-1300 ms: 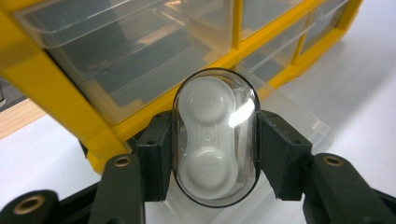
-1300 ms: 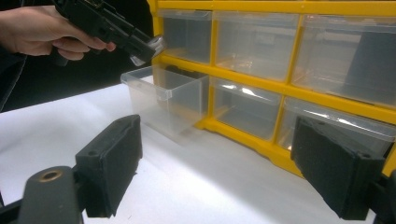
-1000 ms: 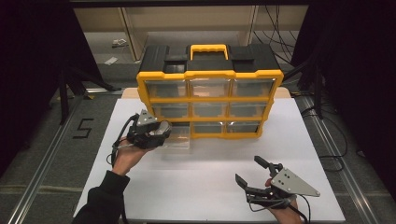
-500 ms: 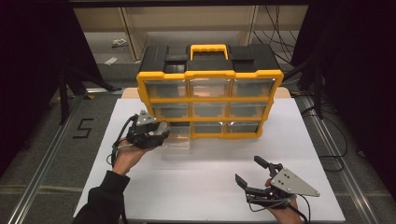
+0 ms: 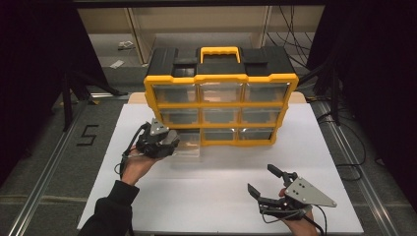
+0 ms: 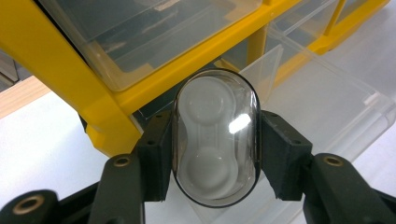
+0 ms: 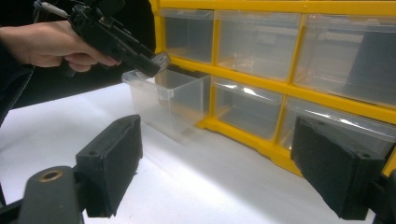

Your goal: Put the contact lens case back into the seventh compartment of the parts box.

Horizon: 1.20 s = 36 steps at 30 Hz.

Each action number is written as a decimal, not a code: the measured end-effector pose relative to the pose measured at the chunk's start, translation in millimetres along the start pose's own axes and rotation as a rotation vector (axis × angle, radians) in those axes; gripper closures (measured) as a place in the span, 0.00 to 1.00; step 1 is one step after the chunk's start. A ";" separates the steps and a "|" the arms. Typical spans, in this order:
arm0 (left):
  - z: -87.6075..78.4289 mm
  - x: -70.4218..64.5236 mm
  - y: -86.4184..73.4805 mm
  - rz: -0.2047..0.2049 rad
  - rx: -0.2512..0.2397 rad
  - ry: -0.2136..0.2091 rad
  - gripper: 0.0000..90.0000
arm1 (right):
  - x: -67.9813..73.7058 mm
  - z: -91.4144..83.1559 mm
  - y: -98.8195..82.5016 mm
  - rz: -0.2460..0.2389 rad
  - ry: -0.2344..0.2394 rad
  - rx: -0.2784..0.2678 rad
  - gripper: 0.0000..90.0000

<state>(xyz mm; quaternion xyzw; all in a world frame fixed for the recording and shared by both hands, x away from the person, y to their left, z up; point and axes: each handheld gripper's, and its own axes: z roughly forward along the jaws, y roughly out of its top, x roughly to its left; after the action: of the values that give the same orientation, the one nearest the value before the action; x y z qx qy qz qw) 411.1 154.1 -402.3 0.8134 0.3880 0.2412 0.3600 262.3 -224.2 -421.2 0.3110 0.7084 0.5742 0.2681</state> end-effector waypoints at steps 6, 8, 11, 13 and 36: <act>0.4 -2.8 0.2 0.033 0.008 0.018 0.54 | -0.1 0.4 -0.1 -0.003 0.001 -0.004 0.20; 1.7 -4.8 0.1 0.045 0.018 0.026 0.54 | -0.1 -0.2 0.1 -0.002 0.000 0.002 0.20; 2.3 -4.4 0.5 0.068 0.020 0.031 0.54 | -0.1 -0.1 0.0 -0.002 0.000 0.001 0.20; 2.3 -4.9 0.6 0.073 0.018 0.038 0.54 | -0.1 0.2 0.0 -0.004 0.000 -0.003 0.20; -18.3 -7.8 9.8 0.010 -0.069 -0.021 0.46 | -0.2 -0.3 0.2 0.000 0.001 0.003 0.20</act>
<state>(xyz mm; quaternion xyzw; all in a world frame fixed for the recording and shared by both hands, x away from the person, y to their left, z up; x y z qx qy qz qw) 398.7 150.8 -384.2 0.8050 0.3714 0.2477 0.3907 262.2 -224.5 -421.0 0.3112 0.7092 0.5734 0.2673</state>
